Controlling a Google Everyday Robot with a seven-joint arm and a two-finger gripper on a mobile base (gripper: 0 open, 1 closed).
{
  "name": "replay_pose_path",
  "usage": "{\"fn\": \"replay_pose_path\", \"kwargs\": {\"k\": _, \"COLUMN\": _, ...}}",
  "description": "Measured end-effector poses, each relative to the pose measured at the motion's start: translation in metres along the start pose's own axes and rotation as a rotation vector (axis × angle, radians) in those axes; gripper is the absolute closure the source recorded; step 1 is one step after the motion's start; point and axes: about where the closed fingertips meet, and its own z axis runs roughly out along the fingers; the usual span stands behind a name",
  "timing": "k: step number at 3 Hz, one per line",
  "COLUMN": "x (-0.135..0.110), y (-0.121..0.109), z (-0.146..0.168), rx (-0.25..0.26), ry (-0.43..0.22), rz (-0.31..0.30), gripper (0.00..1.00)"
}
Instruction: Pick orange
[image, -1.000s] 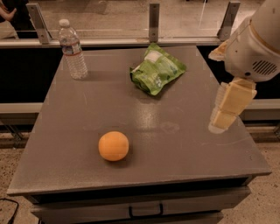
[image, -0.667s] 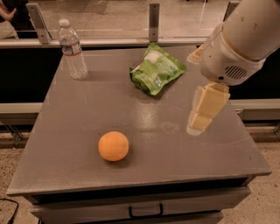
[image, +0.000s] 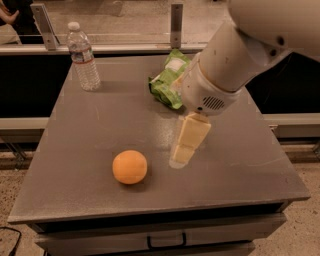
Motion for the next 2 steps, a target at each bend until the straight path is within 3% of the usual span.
{"fn": "replay_pose_path", "kwargs": {"k": 2, "x": -0.034, "y": 0.032, "z": 0.058, "rx": -0.094, "ry": -0.069, "rz": -0.082, "gripper": 0.0}}
